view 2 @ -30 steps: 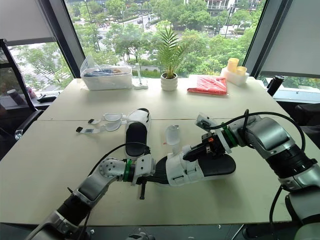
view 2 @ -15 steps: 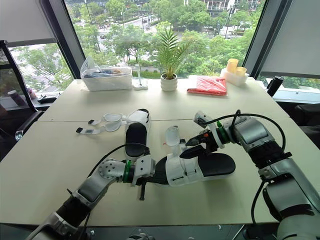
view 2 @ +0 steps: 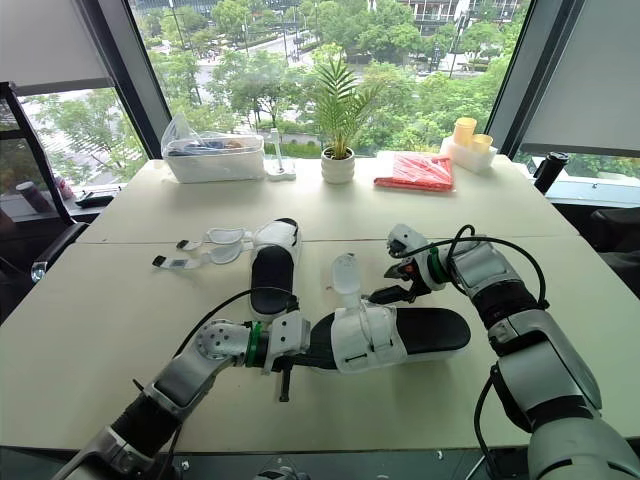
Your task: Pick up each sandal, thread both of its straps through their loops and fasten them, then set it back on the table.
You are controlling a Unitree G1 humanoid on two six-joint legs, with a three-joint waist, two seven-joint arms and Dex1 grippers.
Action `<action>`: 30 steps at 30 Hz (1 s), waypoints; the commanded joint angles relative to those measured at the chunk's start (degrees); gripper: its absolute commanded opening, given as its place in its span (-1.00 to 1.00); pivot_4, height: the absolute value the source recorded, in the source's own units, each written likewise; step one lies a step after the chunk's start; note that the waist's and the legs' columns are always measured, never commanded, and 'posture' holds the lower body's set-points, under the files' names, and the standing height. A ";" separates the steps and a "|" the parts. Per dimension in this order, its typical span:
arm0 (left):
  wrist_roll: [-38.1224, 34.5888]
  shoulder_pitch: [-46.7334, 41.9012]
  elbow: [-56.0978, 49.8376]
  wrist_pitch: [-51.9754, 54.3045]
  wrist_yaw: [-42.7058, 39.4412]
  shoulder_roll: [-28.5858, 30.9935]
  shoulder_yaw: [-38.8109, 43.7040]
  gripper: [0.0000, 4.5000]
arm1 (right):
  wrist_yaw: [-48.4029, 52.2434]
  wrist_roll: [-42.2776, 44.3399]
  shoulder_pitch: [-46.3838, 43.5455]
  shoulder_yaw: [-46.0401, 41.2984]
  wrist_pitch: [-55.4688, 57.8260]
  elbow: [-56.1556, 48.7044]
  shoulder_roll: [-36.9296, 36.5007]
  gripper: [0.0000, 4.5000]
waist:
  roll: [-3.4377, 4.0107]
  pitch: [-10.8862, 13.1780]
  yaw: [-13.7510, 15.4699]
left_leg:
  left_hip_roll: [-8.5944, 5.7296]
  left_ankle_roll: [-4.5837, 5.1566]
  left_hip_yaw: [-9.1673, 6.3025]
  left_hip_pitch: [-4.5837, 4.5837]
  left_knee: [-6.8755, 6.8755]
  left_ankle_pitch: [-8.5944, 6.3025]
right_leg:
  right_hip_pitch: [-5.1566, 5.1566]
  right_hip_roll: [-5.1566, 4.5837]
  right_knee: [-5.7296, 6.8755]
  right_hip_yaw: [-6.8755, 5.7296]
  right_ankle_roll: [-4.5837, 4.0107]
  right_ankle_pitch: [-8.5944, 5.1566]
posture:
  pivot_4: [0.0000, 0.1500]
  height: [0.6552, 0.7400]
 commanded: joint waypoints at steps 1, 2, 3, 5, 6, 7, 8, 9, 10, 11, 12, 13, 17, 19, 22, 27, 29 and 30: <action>3.78 2.61 3.08 3.30 -1.12 1.56 -3.68 -1.00 | -1.79 -3.81 -1.59 -0.42 -5.05 4.65 1.52 0.99 | 0.03 -0.02 -0.15 | 0.00 -0.01 0.00 0.04 -0.01 0.01 | 0.03 0.00 0.01 0.00 0.00 0.00 | 1.00 1.00; 3.77 2.59 3.04 3.34 -1.10 1.56 -3.69 -1.00 | -2.26 -4.50 -1.90 -0.71 -6.14 5.78 1.88 0.99 | 0.03 -0.02 -0.26 | 0.00 -0.01 0.00 0.08 -0.02 0.01 | 0.07 0.00 0.02 0.00 0.00 0.00 | 1.00 1.00; 3.79 2.54 3.02 3.37 -1.08 1.56 -3.72 -1.00 | -3.05 -4.72 -2.65 -1.55 -6.91 6.83 2.24 0.99 | 0.04 -0.02 -0.40 | 0.00 -0.02 0.00 0.13 -0.03 0.01 | 0.10 0.00 0.03 0.00 0.00 0.00 | 1.00 1.00; 3.82 2.49 2.94 3.42 -1.07 1.62 -3.79 -1.00 | -3.06 -4.34 -4.37 -3.42 -7.13 7.46 2.31 0.99 | 0.04 -0.02 -0.65 | 0.00 -0.02 -0.02 0.26 -0.04 0.01 | 0.24 0.00 0.03 0.00 0.00 0.00 | 1.00 1.00; 3.82 2.48 2.91 3.44 -1.06 1.64 -3.82 -1.00 | -2.84 -4.18 -5.03 -4.13 -7.16 7.49 2.23 0.99 | 0.05 -0.03 -0.79 | -0.01 -0.03 -0.03 0.30 -0.04 0.00 | 0.30 0.00 0.03 0.00 0.00 0.00 | 1.00 1.00; 3.81 2.48 2.88 3.46 -1.06 1.66 -3.84 -1.00 | -2.59 -4.17 -5.41 -4.51 -7.22 7.57 2.19 0.99 | 0.06 -0.03 -0.89 | -0.02 -0.03 -0.03 0.32 -0.04 0.00 | 0.31 -0.01 0.03 0.00 0.00 0.00 | 1.00 1.00; 3.80 2.48 2.82 3.50 -1.07 1.70 -3.86 -1.00 | -1.94 -3.09 -6.53 -5.92 -5.53 6.78 1.91 0.99 | 0.06 -0.03 -0.93 | -0.03 -0.03 -0.03 0.34 -0.04 0.00 | 0.33 -0.01 0.03 0.00 0.00 0.00 | 1.00 1.00; 3.79 2.50 2.75 3.57 -1.07 1.76 -3.87 -1.00 | -1.09 -1.82 -7.73 -7.49 -3.20 5.49 1.45 0.99 | 0.08 -0.03 -0.96 | -0.03 -0.03 -0.03 0.37 -0.05 0.00 | 0.35 -0.01 0.03 0.00 0.00 0.00 | 1.00 1.00; 3.77 2.51 2.69 3.63 -1.07 1.80 -3.88 -1.00 | -0.46 -1.01 -8.54 -8.69 -1.44 4.47 1.14 0.99 | 0.12 -0.03 -0.97 | -0.03 -0.03 -0.03 0.37 -0.05 0.00 | 0.35 -0.01 0.03 0.00 0.00 0.00 | 1.00 1.00; 3.75 2.49 2.63 3.67 -1.08 1.84 -3.89 -1.00 | 1.32 0.61 -9.22 -10.04 2.60 1.98 0.51 0.99 | 0.14 -0.03 -0.94 | -0.03 -0.04 -0.03 0.37 -0.06 -0.01 | 0.34 -0.01 0.03 0.01 0.00 0.00 | 1.00 1.00; 3.73 2.48 2.59 3.70 -1.09 1.86 -3.90 -1.00 | 2.51 1.50 -9.41 -10.86 5.41 0.13 0.13 0.99 | 0.15 -0.03 -0.93 | -0.02 -0.05 -0.03 0.37 -0.07 -0.01 | 0.33 -0.01 0.03 0.01 0.00 0.00 | 1.00 1.00; 3.74 2.46 2.57 3.69 -1.12 1.88 -3.91 -1.00 | 3.89 2.73 -9.33 -11.54 8.93 -2.34 -0.34 0.99 | 0.16 -0.03 -0.92 | -0.02 -0.08 -0.04 0.37 -0.08 -0.04 | 0.32 -0.01 0.03 0.02 -0.01 0.00 | 1.00 1.00; 3.77 2.24 2.94 3.40 -1.26 1.82 -3.95 -1.00 | 7.86 7.91 -6.64 -12.13 23.54 -13.42 -1.39 0.99 | 0.16 -0.04 -0.89 | -0.02 -0.13 -0.07 0.39 -0.14 -0.07 | 0.34 -0.03 0.01 0.02 -0.01 -0.01 | 1.00 1.00; 3.73 2.15 2.92 3.47 -1.29 1.72 -3.99 -1.00 | 6.62 9.07 -4.93 -12.49 26.92 -16.70 -0.66 0.99 | 0.16 -0.05 -0.89 | -0.02 -0.13 -0.07 0.40 -0.15 -0.08 | 0.34 -0.04 0.01 0.03 -0.01 -0.01 | 1.00 1.00; 3.73 1.99 3.04 3.44 -1.36 1.62 -4.05 -1.00 | 4.82 9.64 -2.79 -12.14 28.89 -17.86 0.73 0.99 | 0.16 -0.05 -0.90 | -0.03 -0.13 -0.06 0.40 -0.16 -0.07 | 0.35 -0.07 0.01 0.03 -0.01 -0.01 | 1.00 1.00; 3.88 1.90 2.95 3.39 -1.39 1.69 -4.12 -1.00 | 3.35 9.92 -0.69 -11.01 30.32 -16.42 4.14 0.99 | 0.16 -0.05 -0.92 | -0.03 -0.12 -0.06 0.40 -0.16 -0.06 | 0.33 -0.07 0.01 0.03 -0.01 -0.01 | 1.00 1.00; 3.90 2.01 2.78 3.48 -1.31 1.81 -4.05 -1.00 | 3.04 9.77 -0.13 -10.05 30.14 -15.79 5.92 0.99 | 0.16 -0.05 -0.96 | -0.03 -0.12 -0.05 0.40 -0.16 -0.06 | 0.34 -0.07 0.02 0.03 -0.01 0.00 | 1.00 1.00; 3.88 2.13 2.65 3.56 -1.26 1.89 -3.99 -1.00 | 2.96 10.10 -0.15 -9.94 30.17 -15.33 7.12 0.99 | 0.16 -0.05 -0.97 | -0.03 -0.10 -0.05 0.41 -0.16 -0.05 | 0.35 -0.07 0.02 0.03 -0.01 0.00 | 1.00 1.00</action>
